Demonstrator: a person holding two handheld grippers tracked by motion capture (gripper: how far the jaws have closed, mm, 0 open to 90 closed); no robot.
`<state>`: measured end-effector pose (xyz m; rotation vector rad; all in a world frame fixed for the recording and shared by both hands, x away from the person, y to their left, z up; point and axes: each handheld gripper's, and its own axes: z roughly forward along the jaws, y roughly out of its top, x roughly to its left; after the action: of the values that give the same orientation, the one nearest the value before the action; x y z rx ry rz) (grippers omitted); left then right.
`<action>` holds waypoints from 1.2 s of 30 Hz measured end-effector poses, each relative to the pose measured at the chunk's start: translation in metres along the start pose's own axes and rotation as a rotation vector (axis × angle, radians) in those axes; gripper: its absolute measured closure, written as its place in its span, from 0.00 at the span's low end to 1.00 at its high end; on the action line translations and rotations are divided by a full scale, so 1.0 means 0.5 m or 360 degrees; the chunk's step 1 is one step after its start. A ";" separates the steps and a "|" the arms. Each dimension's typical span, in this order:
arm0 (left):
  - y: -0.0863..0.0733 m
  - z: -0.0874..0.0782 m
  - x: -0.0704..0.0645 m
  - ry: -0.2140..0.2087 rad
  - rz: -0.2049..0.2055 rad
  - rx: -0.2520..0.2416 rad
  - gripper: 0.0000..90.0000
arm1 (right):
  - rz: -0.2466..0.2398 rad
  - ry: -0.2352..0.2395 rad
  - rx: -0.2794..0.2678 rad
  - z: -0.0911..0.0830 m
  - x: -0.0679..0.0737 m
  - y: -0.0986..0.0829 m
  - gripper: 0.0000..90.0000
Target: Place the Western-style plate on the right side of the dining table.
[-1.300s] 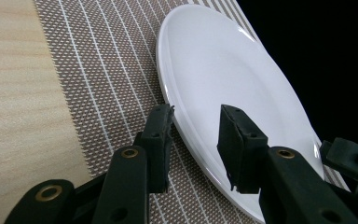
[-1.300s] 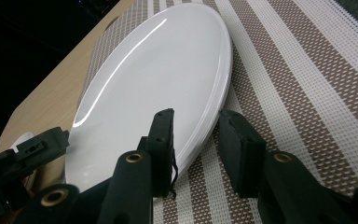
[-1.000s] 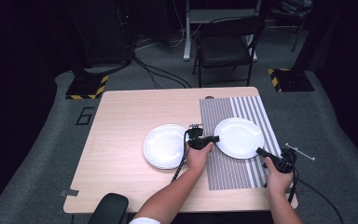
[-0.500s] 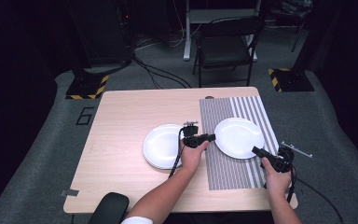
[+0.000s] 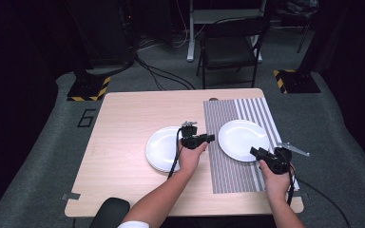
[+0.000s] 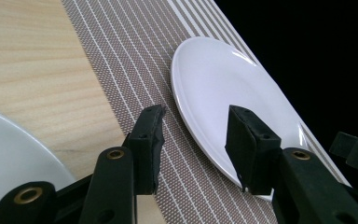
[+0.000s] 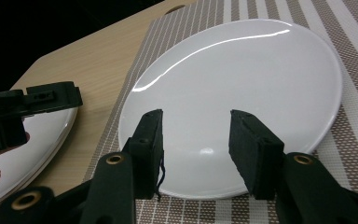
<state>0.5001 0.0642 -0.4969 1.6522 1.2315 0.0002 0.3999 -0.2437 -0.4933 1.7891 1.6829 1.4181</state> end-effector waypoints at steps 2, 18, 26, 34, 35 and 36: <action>0.002 -0.006 0.000 0.0005 0.0001 -0.0003 0.62 | 0.0002 0.0019 0.0007 0.004 0.005 0.000 0.61; 0.010 -0.089 0.050 0.0057 -0.0037 -0.0053 0.61 | -0.0098 0.0116 0.0031 0.017 0.058 0.006 0.60; 0.009 -0.143 0.082 0.0099 0.0002 -0.0045 0.60 | -0.0145 0.0172 0.0081 0.039 0.088 0.005 0.61; 0.005 -0.212 0.121 0.0140 0.0027 -0.0053 0.60 | -0.0256 0.0232 0.0161 0.060 0.127 0.008 0.61; 0.004 -0.218 0.123 0.0144 0.0020 -0.0058 0.60 | -0.0272 0.0240 0.0164 0.060 0.132 0.009 0.61; 0.003 -0.228 0.129 0.0151 0.0024 -0.0059 0.60 | -0.0277 0.0246 0.0170 0.060 0.135 0.009 0.61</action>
<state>0.4718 0.1904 -0.4762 1.6451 1.2828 0.1109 0.4144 -0.1737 -0.4742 1.5749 1.9742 1.4470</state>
